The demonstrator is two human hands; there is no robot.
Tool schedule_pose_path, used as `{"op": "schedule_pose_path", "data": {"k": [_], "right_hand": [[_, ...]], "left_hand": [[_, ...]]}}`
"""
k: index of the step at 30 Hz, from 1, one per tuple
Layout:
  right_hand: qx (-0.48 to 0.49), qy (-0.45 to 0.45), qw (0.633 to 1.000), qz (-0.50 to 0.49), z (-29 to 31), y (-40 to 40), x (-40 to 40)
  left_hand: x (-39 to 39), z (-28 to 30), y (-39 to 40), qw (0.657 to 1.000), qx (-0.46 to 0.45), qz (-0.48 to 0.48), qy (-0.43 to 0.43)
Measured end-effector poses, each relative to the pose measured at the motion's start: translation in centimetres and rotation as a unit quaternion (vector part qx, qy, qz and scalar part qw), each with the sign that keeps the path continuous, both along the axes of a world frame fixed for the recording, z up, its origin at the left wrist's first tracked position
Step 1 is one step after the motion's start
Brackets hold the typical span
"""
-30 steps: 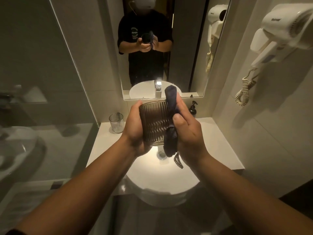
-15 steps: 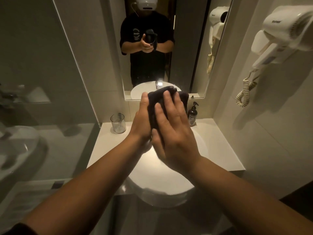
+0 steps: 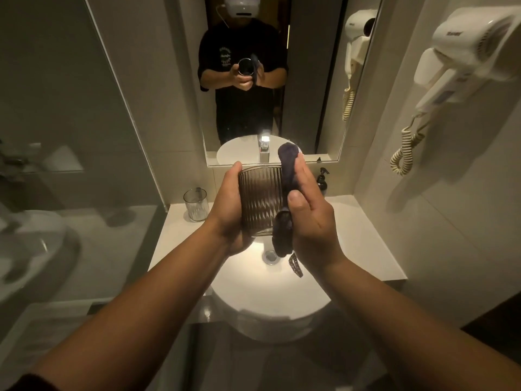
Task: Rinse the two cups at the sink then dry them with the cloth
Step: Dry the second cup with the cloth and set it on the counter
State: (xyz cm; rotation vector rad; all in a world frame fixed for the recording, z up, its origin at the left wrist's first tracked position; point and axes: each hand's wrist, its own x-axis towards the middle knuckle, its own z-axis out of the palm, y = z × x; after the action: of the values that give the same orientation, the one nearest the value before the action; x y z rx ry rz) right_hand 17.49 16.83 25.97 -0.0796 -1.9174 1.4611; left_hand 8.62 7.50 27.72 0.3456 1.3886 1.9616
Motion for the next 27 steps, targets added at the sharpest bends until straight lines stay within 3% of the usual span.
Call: {"op": "schedule_pose_path", "data": {"k": [3, 5, 12, 14, 18, 22, 27], "right_hand": [[0.089, -0.021, 0.993, -0.076, -0.2, -0.3, -0.1], [0.181, -0.01, 0.977, -0.116, -0.1, -0.5, -0.2], [0.467, 0.045, 0.864, -0.182, 0.1, -1.6, 0.1], [0.497, 0.063, 0.847, -0.18, -0.2, -1.8, 0.4], [0.395, 0.083, 0.905, -0.137, -0.9, -1.0, 0.6], [0.144, 0.054, 0.988, -0.027, -1.0, -0.3, 1.0], [-0.025, 0.003, 1.0, 0.011, -0.5, 0.9, 0.4]], "left_hand": [[0.9, 0.9, 0.7, 0.986, -0.089, 0.132, 0.059], [1.4, 1.2, 0.7, 0.978, -0.091, 0.173, 0.07], [1.0, 0.2, 0.7, 0.997, 0.032, 0.064, 0.037], [0.7, -0.3, 0.7, 0.997, 0.047, 0.063, 0.026], [0.7, -0.5, 0.6, 0.998, 0.023, 0.046, 0.039], [0.4, -0.8, 0.4, 1.0, -0.019, 0.008, 0.019], [0.3, -0.2, 0.7, 0.999, -0.037, 0.013, 0.013]]}}
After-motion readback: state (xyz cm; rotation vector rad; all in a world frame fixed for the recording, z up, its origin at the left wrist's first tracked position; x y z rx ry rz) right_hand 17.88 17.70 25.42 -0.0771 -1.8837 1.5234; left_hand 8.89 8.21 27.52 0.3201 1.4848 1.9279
